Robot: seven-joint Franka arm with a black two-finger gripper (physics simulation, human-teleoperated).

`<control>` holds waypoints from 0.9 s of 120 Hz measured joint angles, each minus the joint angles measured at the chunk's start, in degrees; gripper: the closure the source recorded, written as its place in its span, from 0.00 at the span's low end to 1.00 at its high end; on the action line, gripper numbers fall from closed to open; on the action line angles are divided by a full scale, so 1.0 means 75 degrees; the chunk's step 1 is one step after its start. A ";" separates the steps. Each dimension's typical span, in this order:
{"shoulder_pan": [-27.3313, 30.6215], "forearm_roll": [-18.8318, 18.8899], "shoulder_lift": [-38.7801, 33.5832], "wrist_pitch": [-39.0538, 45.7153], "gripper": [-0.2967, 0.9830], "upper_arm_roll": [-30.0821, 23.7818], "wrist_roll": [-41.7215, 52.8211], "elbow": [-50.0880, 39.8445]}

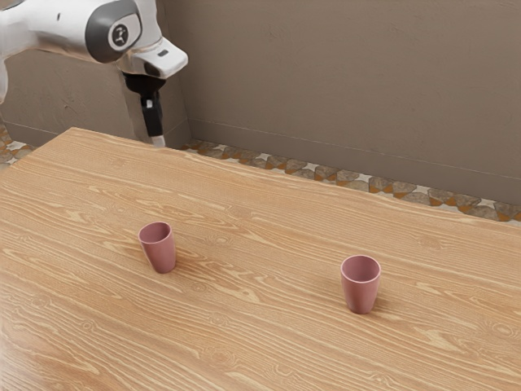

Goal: Place the right cup onto the left cup

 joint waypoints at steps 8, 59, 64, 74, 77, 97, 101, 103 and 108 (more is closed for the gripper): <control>-0.0152 -0.0048 0.0124 0.0026 0.23 -0.0021 0.0034 0.0123; -0.1839 -0.0460 0.3642 -0.0467 0.23 -0.0048 0.0328 0.4087; -0.1999 -0.0482 0.3663 -0.0461 0.23 -0.0132 0.0321 0.4074; -0.2107 -0.0478 0.3769 -0.0382 0.23 -0.0567 0.0280 0.4044; -0.2123 -0.0473 0.3835 -0.0347 0.23 -0.0674 0.0265 0.4042; -0.2130 -0.0445 0.4336 -0.0095 0.23 -0.1284 0.0165 0.4072; -0.2135 -0.0420 0.4414 -0.0040 0.23 -0.1397 0.0147 0.4079; -0.2136 -0.0409 0.4453 -0.0008 0.23 -0.1465 0.0137 0.4084; -0.2149 -0.0390 0.4544 0.0062 0.23 -0.1577 0.0109 0.4089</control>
